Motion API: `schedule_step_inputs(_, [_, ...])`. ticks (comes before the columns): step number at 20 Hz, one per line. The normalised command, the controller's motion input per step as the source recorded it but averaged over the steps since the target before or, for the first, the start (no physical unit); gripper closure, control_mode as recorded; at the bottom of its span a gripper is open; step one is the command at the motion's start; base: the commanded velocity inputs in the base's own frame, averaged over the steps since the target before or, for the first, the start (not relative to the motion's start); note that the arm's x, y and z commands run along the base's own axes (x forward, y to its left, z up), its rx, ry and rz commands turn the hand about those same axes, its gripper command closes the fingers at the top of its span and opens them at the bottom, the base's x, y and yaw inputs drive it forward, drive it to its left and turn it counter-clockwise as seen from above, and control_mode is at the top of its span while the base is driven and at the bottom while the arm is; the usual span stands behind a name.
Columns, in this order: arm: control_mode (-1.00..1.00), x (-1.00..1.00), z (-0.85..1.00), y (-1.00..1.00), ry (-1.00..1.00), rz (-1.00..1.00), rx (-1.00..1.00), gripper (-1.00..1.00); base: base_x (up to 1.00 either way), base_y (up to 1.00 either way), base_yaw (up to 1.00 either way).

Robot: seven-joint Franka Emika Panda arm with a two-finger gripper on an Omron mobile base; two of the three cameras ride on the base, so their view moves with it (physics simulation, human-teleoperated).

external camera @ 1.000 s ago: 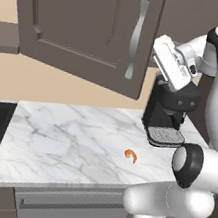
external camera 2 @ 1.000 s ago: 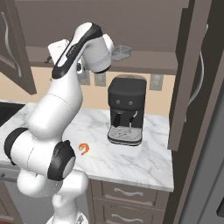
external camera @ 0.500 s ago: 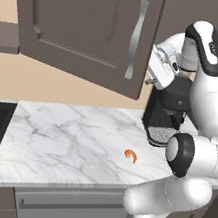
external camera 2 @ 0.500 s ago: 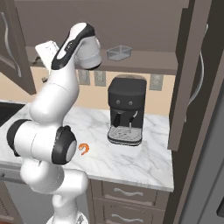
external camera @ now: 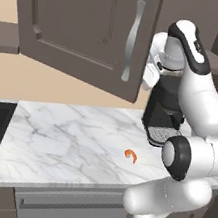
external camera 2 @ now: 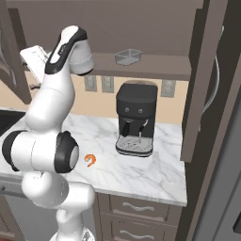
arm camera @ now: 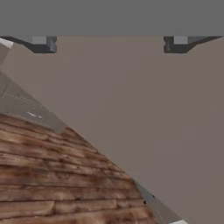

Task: Retrieve the tupperware from the cabinet, then place the raw meat into the tupperware to avoid contamination.

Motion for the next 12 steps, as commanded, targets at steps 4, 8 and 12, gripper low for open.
schedule_step_inputs(4, [-1.0, -0.38, -0.04, 0.46, 0.0, -0.06, 0.0, -1.0, 0.0, 0.0, 0.0])
schedule_step_inputs(8, [-1.0, -0.36, -0.04, 0.49, 0.0, -0.1, 0.0, -1.0, 0.0, 0.0, 0.0])
schedule_step_inputs(12, [-1.0, -0.33, -0.07, 0.51, 0.0, -0.13, 0.0, -1.0, 0.0, 0.0, 0.0])
